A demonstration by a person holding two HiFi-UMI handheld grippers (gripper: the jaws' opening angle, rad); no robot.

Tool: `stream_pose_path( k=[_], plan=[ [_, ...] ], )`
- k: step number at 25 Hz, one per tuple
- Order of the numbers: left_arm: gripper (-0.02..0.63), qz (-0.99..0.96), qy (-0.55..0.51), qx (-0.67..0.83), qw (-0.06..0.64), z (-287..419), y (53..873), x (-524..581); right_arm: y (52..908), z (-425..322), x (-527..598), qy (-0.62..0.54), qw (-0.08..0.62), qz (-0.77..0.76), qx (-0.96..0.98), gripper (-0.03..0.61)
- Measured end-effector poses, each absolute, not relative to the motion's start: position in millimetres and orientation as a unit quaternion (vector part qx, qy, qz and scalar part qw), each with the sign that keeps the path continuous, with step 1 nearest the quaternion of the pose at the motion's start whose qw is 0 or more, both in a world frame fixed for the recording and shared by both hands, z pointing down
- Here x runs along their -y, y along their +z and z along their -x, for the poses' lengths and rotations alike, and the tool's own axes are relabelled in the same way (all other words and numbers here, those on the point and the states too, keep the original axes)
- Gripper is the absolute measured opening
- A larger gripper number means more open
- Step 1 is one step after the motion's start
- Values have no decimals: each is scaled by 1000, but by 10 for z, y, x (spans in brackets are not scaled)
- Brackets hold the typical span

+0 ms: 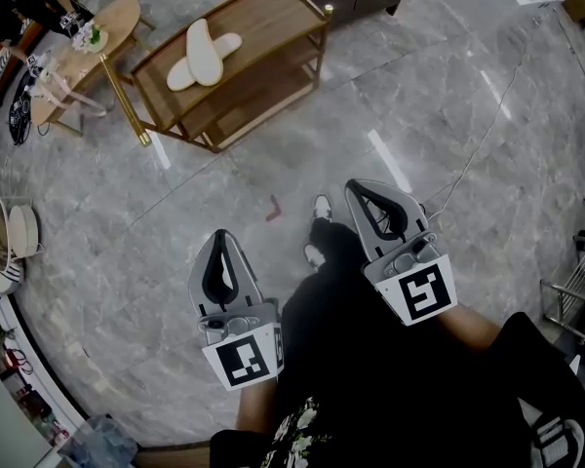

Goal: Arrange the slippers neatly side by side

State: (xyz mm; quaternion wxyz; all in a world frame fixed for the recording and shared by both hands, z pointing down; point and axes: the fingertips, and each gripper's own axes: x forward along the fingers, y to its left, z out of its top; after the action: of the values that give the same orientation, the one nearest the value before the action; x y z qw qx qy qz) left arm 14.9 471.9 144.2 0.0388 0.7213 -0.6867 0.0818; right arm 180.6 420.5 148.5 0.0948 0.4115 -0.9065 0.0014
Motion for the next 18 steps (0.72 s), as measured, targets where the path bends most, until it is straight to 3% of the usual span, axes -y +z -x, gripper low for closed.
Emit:
stream_pose_path(
  k=[18],
  plan=[
    [-12, -732, 97, 674, 28, -156, 1167, -3590, 1473, -1840, -3048, 12, 70, -421, 904, -9]
  ],
)
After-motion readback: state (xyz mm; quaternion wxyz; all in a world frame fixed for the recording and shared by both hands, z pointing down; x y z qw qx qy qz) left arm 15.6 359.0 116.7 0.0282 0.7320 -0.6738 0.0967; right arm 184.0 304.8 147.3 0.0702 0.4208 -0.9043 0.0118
